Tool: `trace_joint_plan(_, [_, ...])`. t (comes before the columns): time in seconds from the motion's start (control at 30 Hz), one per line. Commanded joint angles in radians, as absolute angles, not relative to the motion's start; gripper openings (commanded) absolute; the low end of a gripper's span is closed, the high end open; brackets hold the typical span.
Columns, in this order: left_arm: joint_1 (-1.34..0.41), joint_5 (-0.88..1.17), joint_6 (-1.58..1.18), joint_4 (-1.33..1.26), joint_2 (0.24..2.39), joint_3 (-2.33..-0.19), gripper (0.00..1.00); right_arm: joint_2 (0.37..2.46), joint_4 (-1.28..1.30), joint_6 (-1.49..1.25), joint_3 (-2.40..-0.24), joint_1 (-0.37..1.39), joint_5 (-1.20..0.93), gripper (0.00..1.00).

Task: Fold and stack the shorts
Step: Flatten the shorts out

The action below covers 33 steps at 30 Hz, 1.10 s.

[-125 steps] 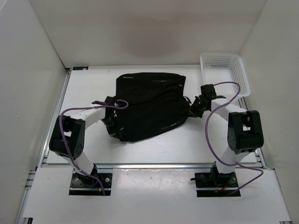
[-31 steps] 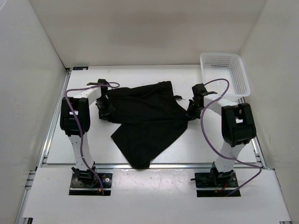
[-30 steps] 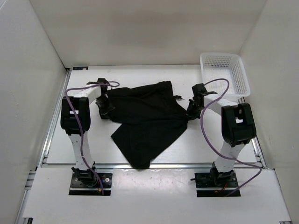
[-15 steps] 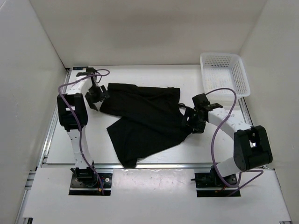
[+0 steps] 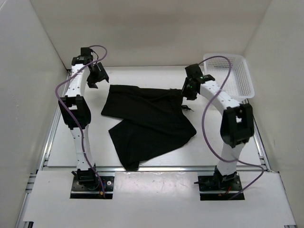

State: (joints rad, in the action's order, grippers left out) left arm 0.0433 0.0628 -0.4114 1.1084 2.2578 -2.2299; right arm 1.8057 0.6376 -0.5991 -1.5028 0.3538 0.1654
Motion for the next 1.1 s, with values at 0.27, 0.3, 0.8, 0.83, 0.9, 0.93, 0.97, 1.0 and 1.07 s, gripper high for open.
trace_joint_plan(0.27, [-0.005,0.144,-0.459,1.043,2.534,-2.463,0.90,2.284,0.670,-0.586,-1.996,0.296,0.048,0.62])
trace_joint_plan(0.3, [-0.005,0.144,-0.459,1.043,2.561,-2.476,0.88,2.295,0.670,-0.586,-2.011,0.296,0.048,0.62])
trace_joint_plan(0.8, [-0.014,0.155,-0.448,1.002,2.557,-2.519,0.10,2.361,0.649,-0.577,-2.065,0.278,0.035,0.00])
trace_joint_plan(0.83, [-0.014,0.138,-0.448,1.002,2.542,-2.507,0.10,2.350,0.649,-0.577,-2.065,0.278,0.035,0.00])
trace_joint_plan(0.9, [-0.005,0.120,-0.448,1.002,2.490,-2.478,0.10,2.339,0.640,-0.577,-2.065,0.278,0.035,0.00])
trace_joint_plan(0.93, [0.009,0.111,-0.448,1.002,2.471,-2.461,0.14,2.339,0.640,-0.577,-2.065,0.278,0.035,0.00])
trace_joint_plan(0.97, [0.009,0.110,-0.448,1.002,2.433,-2.439,0.29,2.339,0.640,-0.577,-2.065,0.278,0.026,0.00])
trace_joint_plan(1.0, [0.021,0.110,-0.448,1.002,2.416,-2.395,0.55,2.339,0.640,-0.577,-2.065,0.278,0.026,0.00])
trace_joint_plan(1.07, [0.021,0.120,-0.448,1.002,2.390,-2.352,0.64,2.339,0.640,-0.577,-2.065,0.278,0.015,0.01])
